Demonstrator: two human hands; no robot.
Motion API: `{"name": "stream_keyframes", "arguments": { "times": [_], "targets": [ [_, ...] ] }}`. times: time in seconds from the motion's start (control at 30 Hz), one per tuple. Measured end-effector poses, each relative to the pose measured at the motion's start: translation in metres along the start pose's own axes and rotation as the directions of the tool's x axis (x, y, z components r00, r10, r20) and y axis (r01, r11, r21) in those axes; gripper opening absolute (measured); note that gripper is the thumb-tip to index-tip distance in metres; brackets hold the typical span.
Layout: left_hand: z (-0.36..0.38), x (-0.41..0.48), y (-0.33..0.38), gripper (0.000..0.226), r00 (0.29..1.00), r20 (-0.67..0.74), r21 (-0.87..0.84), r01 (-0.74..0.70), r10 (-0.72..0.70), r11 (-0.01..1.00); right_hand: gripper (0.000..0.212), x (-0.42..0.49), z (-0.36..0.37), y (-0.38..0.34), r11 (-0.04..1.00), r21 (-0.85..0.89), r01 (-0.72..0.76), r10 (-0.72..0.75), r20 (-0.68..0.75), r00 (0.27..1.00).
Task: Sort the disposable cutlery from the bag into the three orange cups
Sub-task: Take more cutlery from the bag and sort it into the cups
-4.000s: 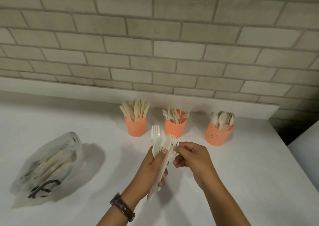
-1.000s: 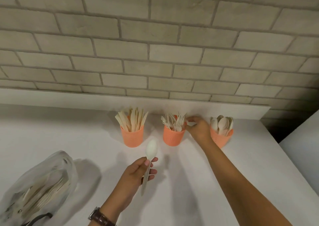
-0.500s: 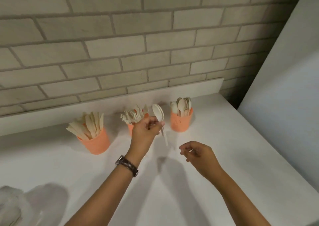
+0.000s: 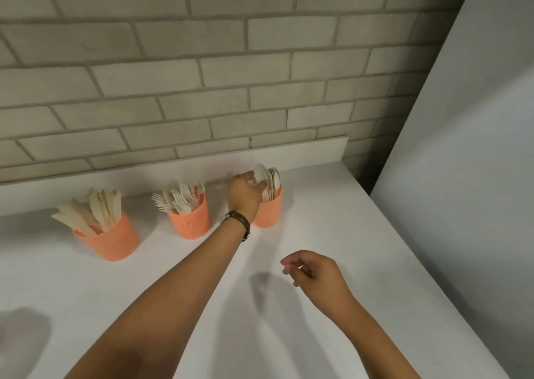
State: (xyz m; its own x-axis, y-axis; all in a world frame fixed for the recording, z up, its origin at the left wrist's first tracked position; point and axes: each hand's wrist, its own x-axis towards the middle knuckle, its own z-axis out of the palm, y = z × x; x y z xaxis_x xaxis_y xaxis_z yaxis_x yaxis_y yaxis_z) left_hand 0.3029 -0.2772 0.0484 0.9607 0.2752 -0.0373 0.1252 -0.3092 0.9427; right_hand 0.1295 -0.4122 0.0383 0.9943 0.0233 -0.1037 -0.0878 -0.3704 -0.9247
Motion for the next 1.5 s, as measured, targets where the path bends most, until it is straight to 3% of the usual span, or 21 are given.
{"name": "stream_keyframes", "arguments": {
  "times": [0.13, 0.23, 0.33, 0.53, 0.8, 0.87, 0.97, 1.07, 1.17, 1.27, 1.33, 1.4, 1.5],
  "targets": [
    [-0.023, -0.027, -0.004, 0.043, 0.983, -0.069, 0.067, -0.164, 0.169, 0.984, 0.030, 0.001, 0.014, -0.002, 1.000, -0.010, 0.020, -0.019, 0.087, 0.996],
    [-0.064, -0.065, -0.002, 0.022, 0.956, -0.008, 0.044, -0.293, 0.294, 0.955, 0.027, 0.000, 0.040, -0.009, 0.999, -0.008, 0.047, -0.045, 0.173, 0.984],
    [-0.121, -0.107, -0.019, 0.016, 0.949, 0.045, 0.025, -0.313, 0.311, 0.950, 0.027, -0.002, 0.077, -0.021, 0.996, -0.019, 0.086, -0.078, 0.278, 0.958],
    [-0.242, -0.181, -0.096, 0.016, 0.987, -0.120, 0.117, -0.095, 0.109, 0.989, 0.030, -0.013, 0.172, -0.053, 0.989, -0.028, 0.146, -0.118, 0.447, 0.887],
    [-0.391, -0.216, -0.159, 0.021, 0.914, -0.405, 0.145, 0.071, -0.006, 0.987, 0.020, -0.038, 0.302, -0.087, 0.993, -0.039, 0.115, -0.073, 0.566, 0.821],
    [-0.420, -0.216, -0.170, 0.025, 0.900, -0.431, 0.092, 0.116, -0.065, 0.989, 0.009, -0.043, 0.332, -0.099, 0.992, -0.026, 0.123, -0.089, 0.541, 0.836],
    [-0.449, -0.211, -0.181, 0.025, 0.897, -0.412, 0.036, 0.195, -0.163, 0.980, 0.041, -0.046, 0.369, -0.111, 0.988, -0.036, 0.151, -0.113, 0.497, 0.861],
    [-0.471, -0.199, -0.194, 0.023, 0.920, -0.343, 0.174, 0.262, -0.191, 0.949, 0.040, -0.047, 0.399, -0.129, 0.985, -0.062, 0.158, -0.107, 0.492, 0.864],
    [-0.477, -0.177, -0.214, 0.030, 0.938, -0.164, 0.467, 0.347, -0.306, 0.814, 0.031, -0.045, 0.420, -0.141, 0.976, -0.091, 0.197, -0.129, 0.486, 0.865],
    [-0.476, -0.158, -0.223, 0.025, 0.895, -0.049, 0.745, 0.329, -0.443, 0.581, 0.025, -0.044, 0.433, -0.148, 0.968, -0.069, 0.243, -0.179, 0.489, 0.853],
    [-0.477, -0.150, -0.226, 0.024, 0.877, -0.091, 0.857, 0.310, -0.471, 0.411, 0.026, -0.045, 0.439, -0.151, 0.963, -0.055, 0.264, -0.201, 0.503, 0.841],
    [-0.480, -0.149, -0.227, 0.041, 0.873, -0.181, 0.916, 0.317, -0.454, 0.246, 0.030, -0.047, 0.443, -0.155, 0.956, -0.046, 0.289, -0.223, 0.524, 0.822],
    [-0.486, -0.151, -0.232, 0.043, 0.897, -0.221, 0.955, 0.279, -0.382, 0.104, 0.029, -0.050, 0.449, -0.161, 0.952, -0.040, 0.303, -0.231, 0.557, 0.798]
  ]
}}
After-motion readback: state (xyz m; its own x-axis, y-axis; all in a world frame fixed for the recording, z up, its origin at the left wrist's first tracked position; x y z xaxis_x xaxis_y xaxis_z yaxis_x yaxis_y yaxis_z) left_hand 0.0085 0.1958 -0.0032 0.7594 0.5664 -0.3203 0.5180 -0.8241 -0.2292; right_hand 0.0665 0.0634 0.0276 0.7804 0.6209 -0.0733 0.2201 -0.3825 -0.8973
